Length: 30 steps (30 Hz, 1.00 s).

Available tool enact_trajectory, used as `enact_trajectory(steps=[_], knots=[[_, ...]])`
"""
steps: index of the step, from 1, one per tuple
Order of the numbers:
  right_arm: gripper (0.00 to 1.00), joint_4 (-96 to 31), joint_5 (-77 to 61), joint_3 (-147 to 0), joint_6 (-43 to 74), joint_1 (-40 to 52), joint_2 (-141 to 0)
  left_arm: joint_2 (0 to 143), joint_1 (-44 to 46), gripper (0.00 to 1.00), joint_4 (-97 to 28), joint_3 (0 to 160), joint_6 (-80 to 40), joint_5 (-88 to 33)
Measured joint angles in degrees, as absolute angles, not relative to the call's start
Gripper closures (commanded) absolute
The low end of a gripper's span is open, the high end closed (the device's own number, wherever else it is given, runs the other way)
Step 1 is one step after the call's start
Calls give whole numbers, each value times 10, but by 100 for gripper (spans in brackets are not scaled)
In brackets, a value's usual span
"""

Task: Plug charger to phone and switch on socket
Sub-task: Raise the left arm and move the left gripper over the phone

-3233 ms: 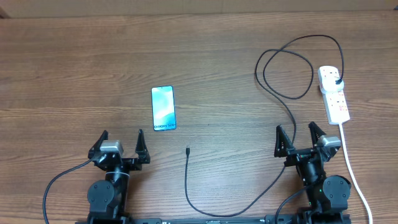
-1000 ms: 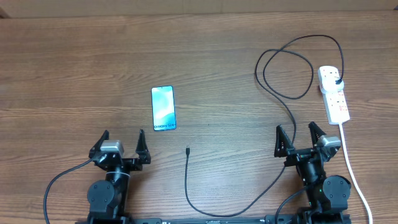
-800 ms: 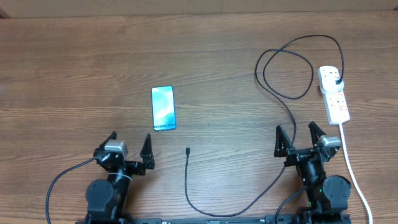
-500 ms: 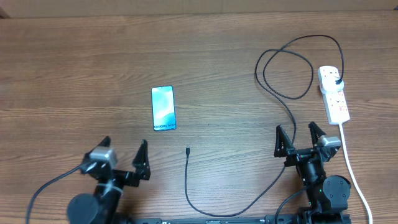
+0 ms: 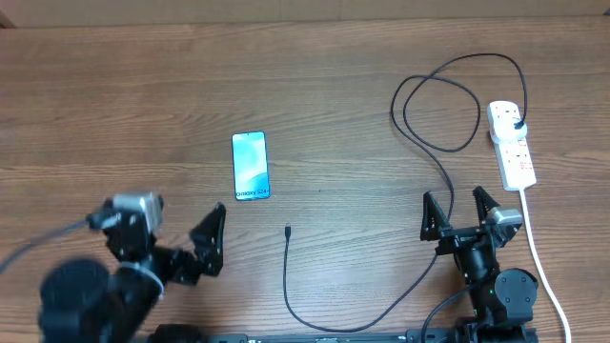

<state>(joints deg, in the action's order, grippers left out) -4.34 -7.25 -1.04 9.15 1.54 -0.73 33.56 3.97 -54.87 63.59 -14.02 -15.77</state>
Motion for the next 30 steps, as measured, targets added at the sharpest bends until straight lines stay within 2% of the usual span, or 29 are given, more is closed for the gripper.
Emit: enact_trajectory(steps=[4, 8, 14, 20, 22, 23, 24, 25, 30], knots=[[0, -43, -72, -10, 91, 15, -7, 460, 40, 0, -674, 759, -140, -164], [0, -43, -73, -10, 91, 15, -7, 555, 40, 0, -747, 848, -136, -166], [0, -43, -73, -10, 91, 15, -7, 649, 40, 0, -812, 869, -136, -166], [0, -44, -73, -10, 91, 15, -7, 721, 40, 1, -827, 869, -138, -170], [0, -43, -72, -10, 91, 15, -7, 742, 40, 39, -828, 869, -142, -171], [0, -44, -72, -10, 91, 15, -7, 753, 40, 68, -828, 869, -144, -171], [0, -44, -73, -10, 91, 15, -7, 765, 40, 92, -829, 869, -145, -172], [0, -43, -73, -10, 91, 15, -7, 773, 40, 96, -830, 869, -145, -172], [0, -43, -72, -10, 91, 15, -7, 819, 40, 96, -842, 869, -150, -173]])
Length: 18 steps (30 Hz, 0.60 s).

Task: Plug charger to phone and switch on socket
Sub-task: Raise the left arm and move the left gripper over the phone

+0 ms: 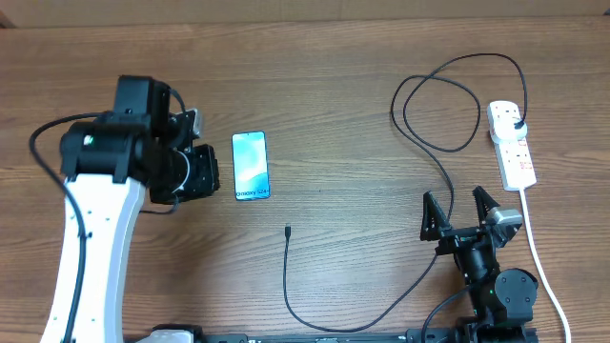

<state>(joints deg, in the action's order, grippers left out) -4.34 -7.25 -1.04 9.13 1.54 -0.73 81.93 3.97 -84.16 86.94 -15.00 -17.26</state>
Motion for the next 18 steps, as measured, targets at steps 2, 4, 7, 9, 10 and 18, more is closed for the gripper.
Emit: enact_trajectory(steps=[2, 4, 7, 9, 10, 18], knots=[[0, -43, -72, -10, 91, 15, -7, 835, 40, 96, -846, 869, -151, -173], [0, -43, -73, -10, 91, 15, -7, 846, 40, 96, -849, 869, -151, -173], [0, -43, -72, -10, 91, 15, -7, 858, 41, 96, -848, 869, -151, -173], [0, -44, -73, -10, 91, 15, -7, 862, 45, 96, -845, 869, -152, -172], [0, -44, -73, -10, 91, 15, -7, 863, 48, 96, -842, 869, -153, -172], [0, -44, -73, -10, 91, 15, -7, 864, 84, 23, -803, 850, -160, -172]])
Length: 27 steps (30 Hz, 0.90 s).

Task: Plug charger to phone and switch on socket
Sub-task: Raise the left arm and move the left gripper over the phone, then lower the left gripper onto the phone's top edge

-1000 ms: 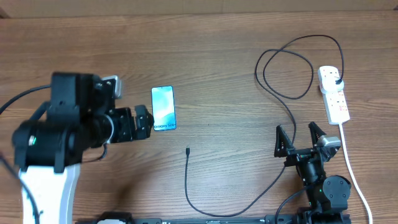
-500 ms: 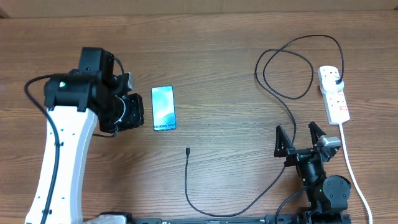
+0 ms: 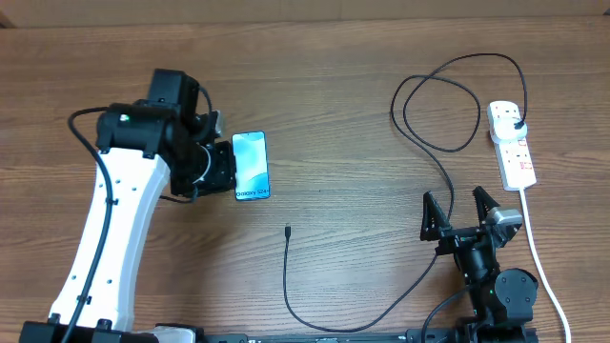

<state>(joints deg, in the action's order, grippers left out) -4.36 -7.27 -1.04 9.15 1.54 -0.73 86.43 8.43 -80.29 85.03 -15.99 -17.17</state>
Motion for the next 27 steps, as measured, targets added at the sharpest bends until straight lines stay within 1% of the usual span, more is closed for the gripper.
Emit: enact_trajectory(steps=[1, 2, 7, 13, 19, 27], knots=[[0, -44, -72, -10, 91, 15, -7, 864, 88, 2, -798, 848, -161, -172], [0, -43, -73, -10, 91, 15, -7, 864, 93, 0, -793, 844, -161, -172], [0, -43, -72, -10, 91, 15, -7, 865, 115, 0, -756, 821, -164, -164], [0, -44, -72, -10, 91, 15, -7, 865, 135, 0, -709, 797, -185, -106], [0, -43, -73, -10, 91, 15, -7, 865, 139, 0, -682, 794, -229, -45], [0, -43, -72, -10, 91, 16, -7, 866, 139, 0, -602, 792, -248, -17]])
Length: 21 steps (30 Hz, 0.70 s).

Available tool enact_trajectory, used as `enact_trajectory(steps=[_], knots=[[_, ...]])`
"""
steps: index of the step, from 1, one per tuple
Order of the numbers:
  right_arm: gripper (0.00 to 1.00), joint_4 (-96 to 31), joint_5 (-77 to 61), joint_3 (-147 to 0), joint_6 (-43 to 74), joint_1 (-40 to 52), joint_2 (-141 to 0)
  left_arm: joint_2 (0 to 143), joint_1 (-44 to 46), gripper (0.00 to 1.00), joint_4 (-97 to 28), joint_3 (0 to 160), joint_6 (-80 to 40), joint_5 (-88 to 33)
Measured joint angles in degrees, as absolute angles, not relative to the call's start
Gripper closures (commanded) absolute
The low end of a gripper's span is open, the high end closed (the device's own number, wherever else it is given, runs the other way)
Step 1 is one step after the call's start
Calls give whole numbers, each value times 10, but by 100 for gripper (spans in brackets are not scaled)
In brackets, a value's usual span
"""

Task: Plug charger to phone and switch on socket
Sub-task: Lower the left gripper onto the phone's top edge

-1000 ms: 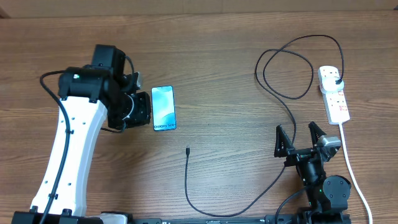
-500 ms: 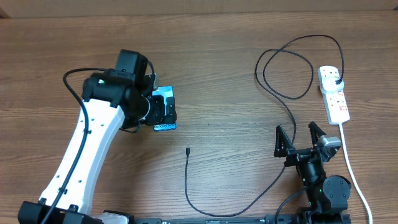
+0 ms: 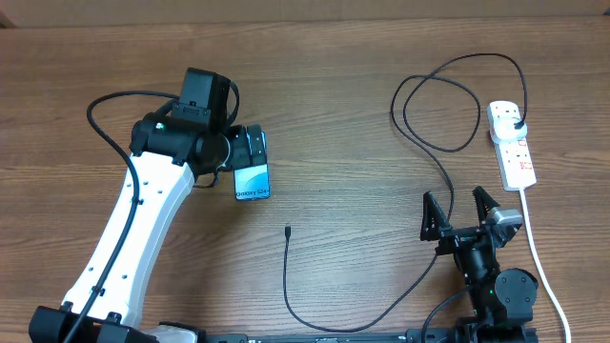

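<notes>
The phone (image 3: 253, 183) lies screen up on the wooden table (image 3: 343, 86), left of centre, with only its lower half showing. My left gripper (image 3: 251, 149) hangs over its upper half with its dark fingers apart and nothing in them. The black charger cable's free plug (image 3: 288, 230) rests on the table below and right of the phone. The cable loops away to the white power strip (image 3: 513, 145) at the far right, where it is plugged in. My right gripper (image 3: 461, 205) stands open near the front right, beside the cable.
The black cable (image 3: 434, 143) makes a large loop across the right half of the table. The strip's white lead (image 3: 541, 257) runs down past the right arm to the front edge. The left arm's white link (image 3: 133, 238) slants over the left front.
My left gripper has moved right from just beside the phone's left edge to over its upper half. The phone, the cable and the right arm have not moved.
My left arm was folded low at the front left with its gripper open. Then it was raised left of the phone. Then it was at the phone's left edge, and now it covers the phone's top half. The right gripper stayed open and still.
</notes>
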<state>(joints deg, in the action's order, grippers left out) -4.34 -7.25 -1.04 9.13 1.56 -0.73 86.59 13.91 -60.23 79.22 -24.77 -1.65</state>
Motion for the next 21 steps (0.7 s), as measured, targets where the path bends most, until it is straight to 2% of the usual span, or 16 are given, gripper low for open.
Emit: enact_trajectory(steps=[9, 21], knots=[[0, -43, -73, -10, 91, 15, -7, 900, 139, 0, -542, 792, -254, 20], [0, -43, -73, -10, 91, 15, -7, 1047, 139, 1, -474, 791, -254, 64]])
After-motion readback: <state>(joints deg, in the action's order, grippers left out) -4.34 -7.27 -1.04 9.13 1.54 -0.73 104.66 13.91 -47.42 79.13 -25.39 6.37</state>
